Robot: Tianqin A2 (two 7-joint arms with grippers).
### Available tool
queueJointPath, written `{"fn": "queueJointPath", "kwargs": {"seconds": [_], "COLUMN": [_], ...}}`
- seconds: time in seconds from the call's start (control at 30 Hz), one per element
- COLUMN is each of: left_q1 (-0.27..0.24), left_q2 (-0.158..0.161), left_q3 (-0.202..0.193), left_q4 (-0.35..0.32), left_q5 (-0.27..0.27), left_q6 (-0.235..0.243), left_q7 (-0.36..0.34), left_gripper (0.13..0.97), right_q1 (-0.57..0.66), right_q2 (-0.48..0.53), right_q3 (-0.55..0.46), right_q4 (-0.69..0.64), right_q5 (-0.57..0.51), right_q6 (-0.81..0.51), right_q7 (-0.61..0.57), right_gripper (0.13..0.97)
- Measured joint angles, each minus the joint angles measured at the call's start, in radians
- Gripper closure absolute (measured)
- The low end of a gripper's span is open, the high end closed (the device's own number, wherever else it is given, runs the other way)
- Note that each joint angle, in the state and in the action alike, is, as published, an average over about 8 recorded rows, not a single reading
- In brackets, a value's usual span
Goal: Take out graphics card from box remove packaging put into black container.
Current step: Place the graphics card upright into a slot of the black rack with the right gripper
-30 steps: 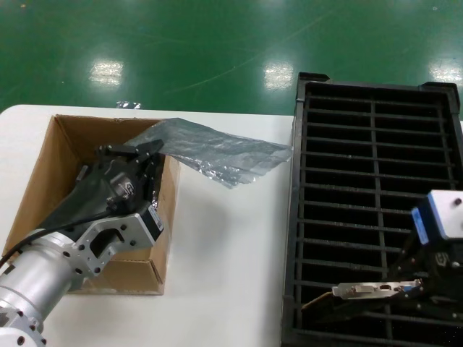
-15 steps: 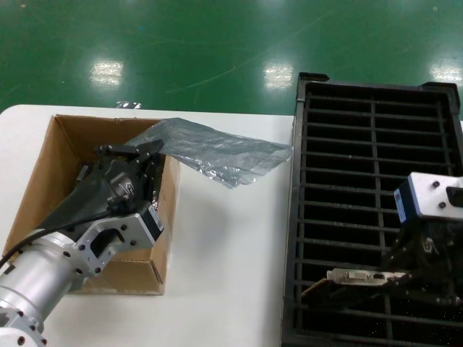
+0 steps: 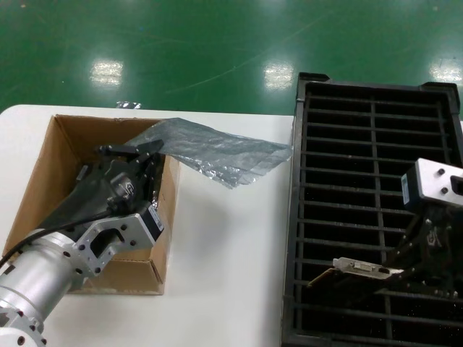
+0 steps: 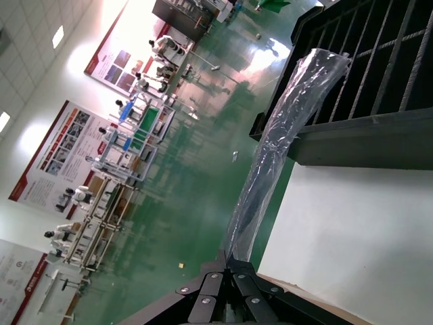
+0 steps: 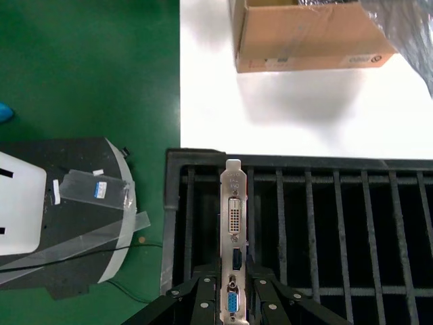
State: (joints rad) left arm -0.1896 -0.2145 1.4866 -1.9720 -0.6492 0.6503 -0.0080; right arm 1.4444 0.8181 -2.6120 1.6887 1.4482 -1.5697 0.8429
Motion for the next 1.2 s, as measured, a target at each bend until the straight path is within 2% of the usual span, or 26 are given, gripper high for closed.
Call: {"fn": "queueJointPath", "kwargs": {"seconds": [0.73, 1.2], "left_q1": [0.0, 0.0], "left_q2": [0.0, 0.0], "left_q3": [0.0, 0.0], "left_q4": [0.0, 0.0], "left_q5": [0.0, 0.0], "left_q6": [0.0, 0.0], "left_q7": [0.0, 0.0], "left_gripper": [0.958, 0.958], "right_q1": [-0.033, 0.029], "right_q2": [-0.014, -0.045], "right_q3": [-0.005, -0.112], "right_q4": [-0.055, -0.063], "right_q5": [-0.091, -0.104], "right_q6": [0.0, 0.0], "right_q7": [-0.024, -0.033], "right_gripper": [0.904, 0.904]}}
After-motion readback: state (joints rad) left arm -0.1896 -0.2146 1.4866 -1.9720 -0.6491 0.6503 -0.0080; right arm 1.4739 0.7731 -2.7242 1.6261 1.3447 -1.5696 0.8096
